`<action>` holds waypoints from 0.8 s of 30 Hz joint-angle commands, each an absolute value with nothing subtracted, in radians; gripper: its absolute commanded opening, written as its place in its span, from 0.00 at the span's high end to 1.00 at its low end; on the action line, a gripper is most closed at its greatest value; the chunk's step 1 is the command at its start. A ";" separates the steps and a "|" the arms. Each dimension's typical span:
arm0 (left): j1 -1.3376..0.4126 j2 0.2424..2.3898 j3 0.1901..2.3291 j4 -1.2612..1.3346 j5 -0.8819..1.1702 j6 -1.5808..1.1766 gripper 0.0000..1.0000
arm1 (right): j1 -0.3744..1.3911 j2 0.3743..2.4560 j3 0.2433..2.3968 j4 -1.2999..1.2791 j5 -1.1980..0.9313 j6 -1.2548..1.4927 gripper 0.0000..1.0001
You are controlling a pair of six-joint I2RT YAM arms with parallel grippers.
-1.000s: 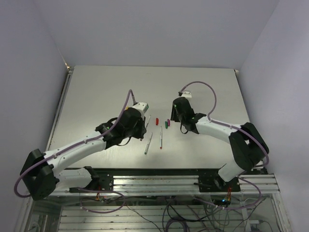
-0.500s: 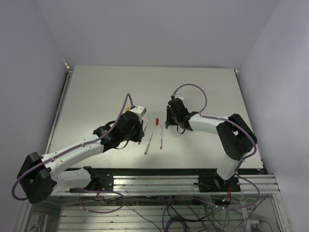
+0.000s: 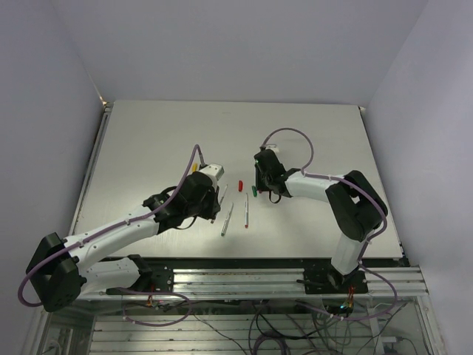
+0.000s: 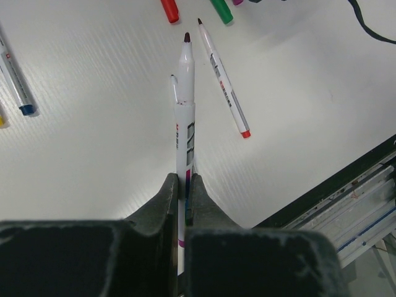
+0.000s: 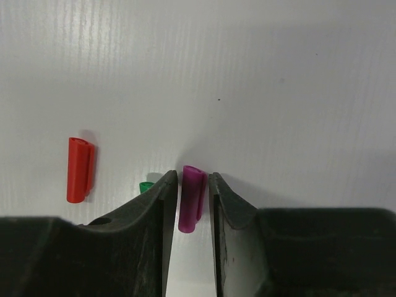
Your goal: Insert the pens into the pen caps
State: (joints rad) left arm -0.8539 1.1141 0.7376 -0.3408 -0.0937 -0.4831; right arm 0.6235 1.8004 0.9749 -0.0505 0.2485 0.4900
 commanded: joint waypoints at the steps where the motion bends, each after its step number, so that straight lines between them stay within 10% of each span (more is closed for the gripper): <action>1: -0.860 1.116 0.736 -0.307 -0.059 -0.484 0.93 | 0.636 1.818 0.985 -0.111 0.295 0.507 0.74; 10: -0.860 1.126 0.722 -0.272 -0.036 -0.495 0.93 | 0.663 1.839 0.984 -0.199 0.357 0.532 1.00; 24: -0.860 1.124 0.705 -0.131 0.032 -0.491 0.93 | 0.659 1.488 0.935 -0.029 0.369 0.476 1.00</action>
State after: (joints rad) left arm -0.8543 1.1622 0.7204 -0.2699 -0.0322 -0.4870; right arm 0.6621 1.6840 0.9737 -0.1577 0.3790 0.5076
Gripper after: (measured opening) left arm 0.102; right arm 0.047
